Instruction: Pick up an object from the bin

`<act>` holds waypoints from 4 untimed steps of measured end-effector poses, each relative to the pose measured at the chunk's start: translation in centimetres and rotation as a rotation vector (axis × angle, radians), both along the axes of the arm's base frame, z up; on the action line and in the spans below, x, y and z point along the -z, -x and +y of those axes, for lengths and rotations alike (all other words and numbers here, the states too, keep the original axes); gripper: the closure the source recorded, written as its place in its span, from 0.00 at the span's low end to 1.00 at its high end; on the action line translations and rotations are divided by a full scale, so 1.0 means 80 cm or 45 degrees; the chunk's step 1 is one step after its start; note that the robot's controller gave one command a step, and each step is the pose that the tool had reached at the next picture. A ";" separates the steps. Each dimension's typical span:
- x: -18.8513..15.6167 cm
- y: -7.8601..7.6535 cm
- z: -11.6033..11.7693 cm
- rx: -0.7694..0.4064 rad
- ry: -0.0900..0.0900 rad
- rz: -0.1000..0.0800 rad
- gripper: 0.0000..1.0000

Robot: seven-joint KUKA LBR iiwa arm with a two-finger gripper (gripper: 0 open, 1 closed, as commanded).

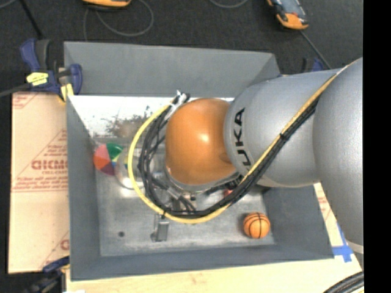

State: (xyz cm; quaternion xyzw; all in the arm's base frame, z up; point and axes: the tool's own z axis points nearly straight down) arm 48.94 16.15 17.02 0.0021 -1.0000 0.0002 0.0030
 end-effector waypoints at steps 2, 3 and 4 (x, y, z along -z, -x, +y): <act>0.061 -0.061 0.005 -0.104 -0.003 -0.021 0.00; 0.059 -0.085 0.008 -0.025 -0.002 -0.006 0.00; 0.075 -0.133 0.011 -0.253 -0.002 -0.015 0.00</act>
Offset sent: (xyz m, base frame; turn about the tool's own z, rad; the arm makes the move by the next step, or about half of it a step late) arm 0.0830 0.0083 -0.1002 -0.1512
